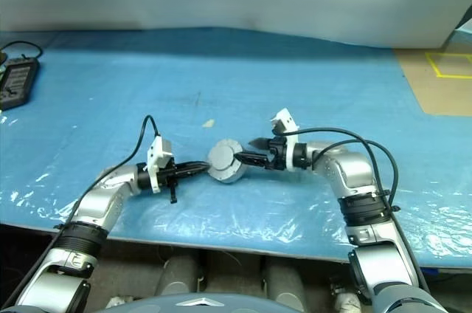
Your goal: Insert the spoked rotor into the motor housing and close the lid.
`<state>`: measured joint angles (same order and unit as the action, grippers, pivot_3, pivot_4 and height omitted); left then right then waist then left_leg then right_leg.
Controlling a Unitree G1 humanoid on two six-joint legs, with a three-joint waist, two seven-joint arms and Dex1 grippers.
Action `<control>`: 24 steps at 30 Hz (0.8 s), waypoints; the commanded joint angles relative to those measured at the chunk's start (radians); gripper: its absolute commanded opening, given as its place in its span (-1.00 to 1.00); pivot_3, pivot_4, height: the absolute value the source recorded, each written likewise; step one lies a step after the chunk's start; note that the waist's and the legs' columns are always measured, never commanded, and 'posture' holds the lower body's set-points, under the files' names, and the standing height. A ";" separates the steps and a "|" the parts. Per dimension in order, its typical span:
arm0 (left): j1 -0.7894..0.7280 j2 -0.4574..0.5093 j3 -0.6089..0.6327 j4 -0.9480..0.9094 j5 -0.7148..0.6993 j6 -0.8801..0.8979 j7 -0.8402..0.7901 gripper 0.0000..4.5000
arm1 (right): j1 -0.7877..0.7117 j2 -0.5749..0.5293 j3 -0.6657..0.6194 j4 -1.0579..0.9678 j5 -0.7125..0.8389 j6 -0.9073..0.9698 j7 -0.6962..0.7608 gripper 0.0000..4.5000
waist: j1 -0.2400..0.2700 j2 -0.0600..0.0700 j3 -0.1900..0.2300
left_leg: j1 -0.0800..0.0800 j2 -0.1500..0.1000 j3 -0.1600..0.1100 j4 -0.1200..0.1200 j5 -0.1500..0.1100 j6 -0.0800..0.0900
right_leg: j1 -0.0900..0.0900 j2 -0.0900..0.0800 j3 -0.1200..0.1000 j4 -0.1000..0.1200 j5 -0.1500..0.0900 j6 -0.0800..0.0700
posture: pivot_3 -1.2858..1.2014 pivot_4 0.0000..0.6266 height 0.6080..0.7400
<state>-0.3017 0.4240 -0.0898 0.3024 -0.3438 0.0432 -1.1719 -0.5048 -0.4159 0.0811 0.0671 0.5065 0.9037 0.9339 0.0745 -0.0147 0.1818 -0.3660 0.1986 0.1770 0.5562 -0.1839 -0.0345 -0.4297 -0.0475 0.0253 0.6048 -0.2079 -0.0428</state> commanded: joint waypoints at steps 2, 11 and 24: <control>0.012 -0.002 -0.013 0.024 0.033 -0.006 0.015 -1.00 | 0.004 0.009 -0.028 -0.029 0.059 0.065 -0.011 0.97 | 0.000 0.000 0.000 | 0.000 0.000 0.000 0.000 0.000 0.000 | 0.000 0.000 0.000 0.000 0.000 0.000 | 0.03 -0.52 1.00; 0.003 -0.005 -0.011 0.050 0.039 -0.031 0.015 -1.00 | 0.039 0.022 -0.014 -0.063 0.102 0.136 -0.037 0.40 | 0.005 0.000 0.000 | 0.000 0.000 0.000 0.001 0.000 -0.001 | 0.000 0.000 0.000 0.001 0.000 0.000 | 0.03 -0.52 1.00; -0.013 -0.011 -0.003 0.082 0.050 -0.059 0.019 -1.00 | 0.038 0.037 -0.025 -0.054 0.108 0.140 -0.069 -0.42 | 0.005 0.002 -0.001 | 0.004 0.000 0.000 0.002 0.000 -0.001 | 0.004 0.000 0.000 0.001 -0.003 0.005 | 0.03 -0.52 1.00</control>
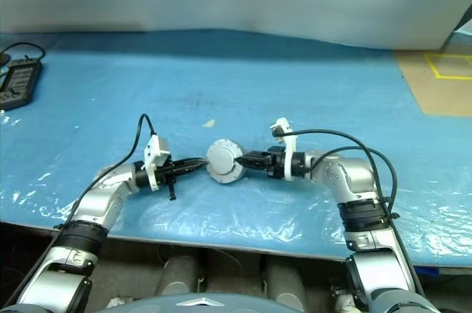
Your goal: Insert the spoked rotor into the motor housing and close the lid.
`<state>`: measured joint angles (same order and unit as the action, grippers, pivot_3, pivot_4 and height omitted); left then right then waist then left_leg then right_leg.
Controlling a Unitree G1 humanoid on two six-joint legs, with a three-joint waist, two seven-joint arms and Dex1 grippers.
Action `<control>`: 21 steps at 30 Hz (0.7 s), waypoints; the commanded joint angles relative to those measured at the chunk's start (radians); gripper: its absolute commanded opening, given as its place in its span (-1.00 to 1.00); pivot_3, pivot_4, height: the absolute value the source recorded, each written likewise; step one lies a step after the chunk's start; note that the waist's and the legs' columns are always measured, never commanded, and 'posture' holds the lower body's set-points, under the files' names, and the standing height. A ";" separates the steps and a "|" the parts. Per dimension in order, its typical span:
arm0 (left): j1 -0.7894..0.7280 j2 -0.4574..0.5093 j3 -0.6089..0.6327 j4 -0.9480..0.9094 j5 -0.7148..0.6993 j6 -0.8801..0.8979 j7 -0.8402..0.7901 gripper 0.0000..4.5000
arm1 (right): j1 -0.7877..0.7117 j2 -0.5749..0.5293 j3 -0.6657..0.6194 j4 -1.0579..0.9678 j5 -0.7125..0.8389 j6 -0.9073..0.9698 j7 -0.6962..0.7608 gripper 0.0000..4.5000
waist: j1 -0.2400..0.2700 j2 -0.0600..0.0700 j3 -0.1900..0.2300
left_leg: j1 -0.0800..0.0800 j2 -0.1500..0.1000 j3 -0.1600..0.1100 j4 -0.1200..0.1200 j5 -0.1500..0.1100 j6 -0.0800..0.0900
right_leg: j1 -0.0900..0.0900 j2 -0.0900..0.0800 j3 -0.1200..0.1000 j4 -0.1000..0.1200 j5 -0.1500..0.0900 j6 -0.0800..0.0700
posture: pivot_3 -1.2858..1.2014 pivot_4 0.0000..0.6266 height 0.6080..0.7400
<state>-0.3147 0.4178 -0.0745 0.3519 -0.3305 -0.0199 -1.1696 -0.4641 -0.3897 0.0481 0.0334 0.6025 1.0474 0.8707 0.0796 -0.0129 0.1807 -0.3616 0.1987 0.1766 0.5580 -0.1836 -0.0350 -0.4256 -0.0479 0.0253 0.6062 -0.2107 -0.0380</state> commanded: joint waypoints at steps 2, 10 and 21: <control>-0.001 -0.007 -0.013 0.037 0.036 -0.001 0.024 -1.00 | -0.004 0.013 0.005 -0.017 0.013 -0.004 -0.010 -0.42 | 0.000 0.000 0.000 | 0.000 0.000 0.000 0.000 0.000 0.000 | 0.000 0.000 0.000 0.000 0.002 -0.003 | 0.03 -0.52 1.00; -0.020 -0.034 0.067 0.004 -0.069 0.150 0.073 -1.00 | -0.056 0.048 -0.084 0.044 0.048 0.010 -0.056 -0.42 | -0.002 0.000 0.000 | 0.000 0.000 0.000 0.001 0.000 0.000 | 0.000 0.000 0.000 0.000 0.002 -0.004 | 0.03 -0.52 1.00; -0.066 -0.136 0.216 -0.002 -0.175 0.224 0.231 -0.46 | -0.166 0.142 -0.309 0.153 0.162 0.014 -0.159 -0.42 | -0.003 0.000 0.000 | -0.019 0.000 -0.001 0.004 0.001 -0.001 | -0.014 0.002 -0.006 0.001 0.004 -0.006 | 0.03 -0.52 1.00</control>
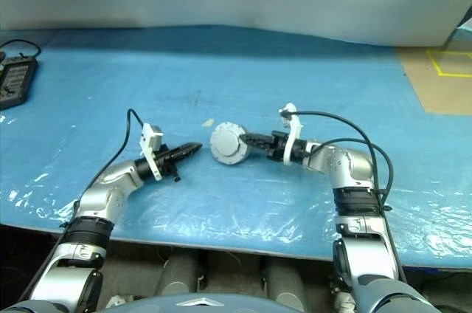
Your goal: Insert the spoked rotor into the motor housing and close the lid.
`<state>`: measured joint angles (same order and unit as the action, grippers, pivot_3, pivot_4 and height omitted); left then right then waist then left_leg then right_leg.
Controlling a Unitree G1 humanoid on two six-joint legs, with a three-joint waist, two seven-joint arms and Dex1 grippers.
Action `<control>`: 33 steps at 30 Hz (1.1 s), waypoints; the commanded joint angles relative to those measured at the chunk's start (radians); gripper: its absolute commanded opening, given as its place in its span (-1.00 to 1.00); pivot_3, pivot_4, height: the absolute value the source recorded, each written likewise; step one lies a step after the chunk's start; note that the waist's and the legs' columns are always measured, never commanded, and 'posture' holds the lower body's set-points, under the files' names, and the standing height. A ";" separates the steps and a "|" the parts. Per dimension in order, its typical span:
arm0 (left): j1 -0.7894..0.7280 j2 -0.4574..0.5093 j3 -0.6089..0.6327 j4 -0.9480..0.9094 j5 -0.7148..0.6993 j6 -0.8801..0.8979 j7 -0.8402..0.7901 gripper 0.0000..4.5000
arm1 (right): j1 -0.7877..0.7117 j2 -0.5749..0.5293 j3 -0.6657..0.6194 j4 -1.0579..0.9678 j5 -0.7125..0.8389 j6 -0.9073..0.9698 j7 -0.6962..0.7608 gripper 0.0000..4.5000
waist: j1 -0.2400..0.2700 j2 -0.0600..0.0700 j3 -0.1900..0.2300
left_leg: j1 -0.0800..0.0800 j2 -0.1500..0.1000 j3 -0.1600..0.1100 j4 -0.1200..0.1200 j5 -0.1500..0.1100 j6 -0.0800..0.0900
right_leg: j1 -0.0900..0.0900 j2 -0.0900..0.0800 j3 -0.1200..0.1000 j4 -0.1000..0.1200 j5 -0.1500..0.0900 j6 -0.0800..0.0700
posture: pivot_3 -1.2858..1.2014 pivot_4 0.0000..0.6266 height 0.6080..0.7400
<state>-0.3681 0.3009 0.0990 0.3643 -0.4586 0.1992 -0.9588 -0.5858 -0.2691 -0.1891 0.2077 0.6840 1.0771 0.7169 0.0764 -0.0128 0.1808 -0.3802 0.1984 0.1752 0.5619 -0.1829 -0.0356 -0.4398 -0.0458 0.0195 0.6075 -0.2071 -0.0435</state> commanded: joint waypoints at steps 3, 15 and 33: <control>-0.012 -0.045 0.063 -0.028 -0.093 0.053 0.022 -0.02 | -0.049 0.035 -0.093 -0.017 0.092 -0.011 -0.026 -0.42 | 0.000 0.000 0.000 | 0.000 0.000 0.000 0.000 0.000 0.000 | 0.000 0.000 -0.001 0.000 0.000 -0.001 | 0.03 -0.52 1.00; 0.022 -0.103 0.130 -0.151 -0.335 0.369 0.066 0.98 | -0.101 0.112 -0.227 0.011 0.221 0.079 -0.169 -0.42 | 0.003 0.000 0.000 | 0.000 0.003 0.000 0.002 0.000 0.000 | 0.000 0.000 -0.001 0.001 0.000 -0.001 | 0.03 -0.52 1.00; 0.008 -0.164 0.163 -0.187 -0.480 0.552 0.149 0.98 | -0.091 0.168 -0.219 -0.066 0.345 0.179 -0.253 -0.42 | 0.002 0.000 0.000 | 0.000 0.000 -0.001 0.001 0.000 0.000 | 0.000 0.000 -0.001 0.000 0.000 0.000 | 0.03 -0.52 1.00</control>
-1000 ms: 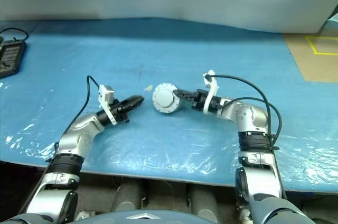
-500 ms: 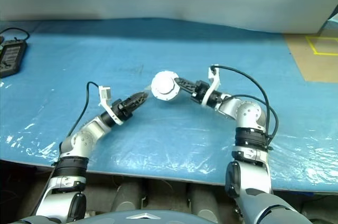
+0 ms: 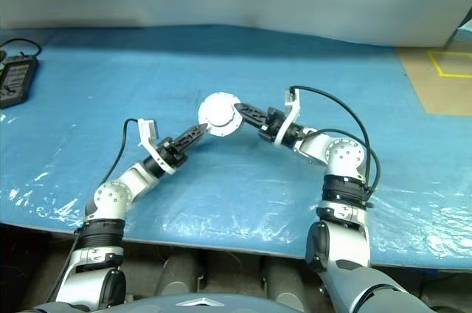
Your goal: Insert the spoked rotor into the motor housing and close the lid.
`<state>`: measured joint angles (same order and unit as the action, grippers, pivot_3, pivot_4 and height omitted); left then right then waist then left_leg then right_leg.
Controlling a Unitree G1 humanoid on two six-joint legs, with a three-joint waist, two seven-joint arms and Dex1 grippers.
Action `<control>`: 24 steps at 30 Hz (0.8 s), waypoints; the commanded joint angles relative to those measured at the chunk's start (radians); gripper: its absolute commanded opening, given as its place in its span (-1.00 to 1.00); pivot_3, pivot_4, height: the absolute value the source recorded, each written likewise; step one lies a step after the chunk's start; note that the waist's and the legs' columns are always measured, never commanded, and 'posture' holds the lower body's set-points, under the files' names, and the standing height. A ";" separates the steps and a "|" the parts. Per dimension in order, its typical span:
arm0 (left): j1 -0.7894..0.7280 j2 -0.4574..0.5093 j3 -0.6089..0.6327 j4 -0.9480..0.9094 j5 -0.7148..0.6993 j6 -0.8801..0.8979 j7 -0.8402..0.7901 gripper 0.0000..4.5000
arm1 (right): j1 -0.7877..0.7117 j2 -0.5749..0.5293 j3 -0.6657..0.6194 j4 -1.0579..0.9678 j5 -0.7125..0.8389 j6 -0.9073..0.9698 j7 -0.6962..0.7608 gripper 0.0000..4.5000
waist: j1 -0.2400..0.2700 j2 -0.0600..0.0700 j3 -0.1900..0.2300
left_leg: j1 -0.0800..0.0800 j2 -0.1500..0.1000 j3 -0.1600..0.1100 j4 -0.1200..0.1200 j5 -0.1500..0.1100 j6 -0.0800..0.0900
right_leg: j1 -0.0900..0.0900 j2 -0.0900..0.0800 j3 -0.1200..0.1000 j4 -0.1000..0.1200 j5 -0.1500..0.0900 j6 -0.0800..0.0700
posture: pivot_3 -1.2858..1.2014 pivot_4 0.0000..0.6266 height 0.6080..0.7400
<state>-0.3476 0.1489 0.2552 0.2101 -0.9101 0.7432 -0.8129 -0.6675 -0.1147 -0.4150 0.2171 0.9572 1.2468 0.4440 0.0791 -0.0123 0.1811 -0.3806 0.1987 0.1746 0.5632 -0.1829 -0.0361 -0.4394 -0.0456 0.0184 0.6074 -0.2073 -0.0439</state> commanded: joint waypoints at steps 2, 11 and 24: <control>-0.016 -0.021 0.010 -0.031 -0.036 0.013 0.009 0.98 | -0.002 0.015 0.014 -0.086 0.075 0.017 0.022 -0.42 | 0.000 0.000 0.000 | 0.000 0.000 0.000 0.000 0.000 0.000 | 0.000 0.000 0.000 0.000 0.000 0.000 | 0.03 -0.52 1.00; -0.060 -0.060 0.020 -0.011 -0.057 0.010 0.019 0.98 | 0.039 0.013 0.075 -0.140 0.068 0.029 0.041 -0.42 | -0.001 0.000 0.000 | 0.001 0.000 -0.001 0.000 0.000 0.000 | 0.001 0.000 0.000 0.000 0.000 0.000 | 0.03 -0.52 1.00; -0.037 -0.060 0.027 -0.029 -0.070 -0.001 -0.014 0.19 | 0.006 0.025 0.041 -0.065 0.053 -0.012 -0.027 -0.42 | -0.003 0.000 0.000 | 0.001 0.000 -0.001 0.001 0.000 0.000 | 0.001 0.000 0.000 0.000 0.000 0.000 | 0.03 -0.52 1.00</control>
<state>-0.3879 0.0775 0.2821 0.2188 -0.9698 0.7490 -0.8068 -0.6197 -0.0957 -0.3337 0.1509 0.9825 1.2735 0.4396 0.0762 -0.0123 0.1811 -0.3797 0.1984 0.1738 0.5640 -0.1828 -0.0361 -0.4380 -0.0455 0.0183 0.6079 -0.2071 -0.0435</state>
